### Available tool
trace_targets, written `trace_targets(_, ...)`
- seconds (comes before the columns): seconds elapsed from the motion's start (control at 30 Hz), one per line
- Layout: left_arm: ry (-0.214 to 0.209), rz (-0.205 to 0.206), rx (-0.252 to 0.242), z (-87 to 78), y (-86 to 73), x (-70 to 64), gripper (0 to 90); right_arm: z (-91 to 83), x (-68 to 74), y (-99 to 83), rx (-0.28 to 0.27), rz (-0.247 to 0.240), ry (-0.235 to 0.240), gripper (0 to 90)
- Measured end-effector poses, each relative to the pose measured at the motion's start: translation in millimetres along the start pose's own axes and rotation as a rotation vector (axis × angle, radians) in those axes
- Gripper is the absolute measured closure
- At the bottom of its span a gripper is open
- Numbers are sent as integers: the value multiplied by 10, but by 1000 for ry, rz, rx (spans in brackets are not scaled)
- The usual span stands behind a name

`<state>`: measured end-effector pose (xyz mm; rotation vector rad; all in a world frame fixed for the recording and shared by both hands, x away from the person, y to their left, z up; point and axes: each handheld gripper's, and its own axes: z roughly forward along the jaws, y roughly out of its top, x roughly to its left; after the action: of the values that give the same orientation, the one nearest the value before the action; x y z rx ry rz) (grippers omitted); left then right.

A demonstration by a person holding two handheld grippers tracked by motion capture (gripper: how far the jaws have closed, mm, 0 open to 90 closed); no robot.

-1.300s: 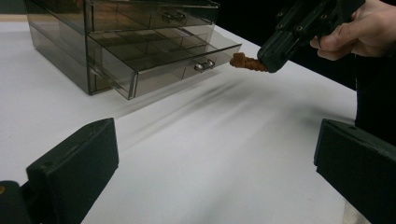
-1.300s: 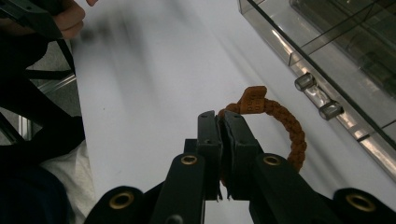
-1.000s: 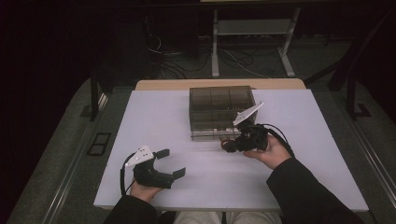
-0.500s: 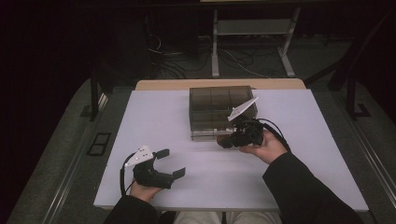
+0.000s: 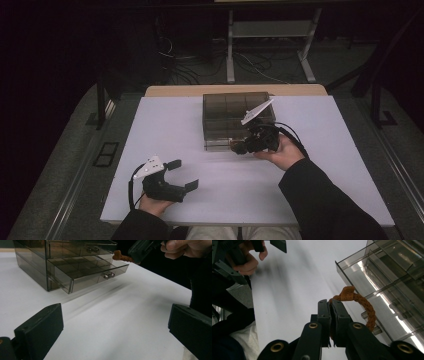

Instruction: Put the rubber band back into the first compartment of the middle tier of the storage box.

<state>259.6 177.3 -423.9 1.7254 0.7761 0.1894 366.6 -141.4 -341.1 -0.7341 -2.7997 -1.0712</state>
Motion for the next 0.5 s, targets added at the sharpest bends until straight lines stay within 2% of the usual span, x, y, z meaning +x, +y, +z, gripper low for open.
trace_targets(0.5,-2,-1,-2,-1,0,-2,0,-10,-48,174,-14,-7,-12,849)
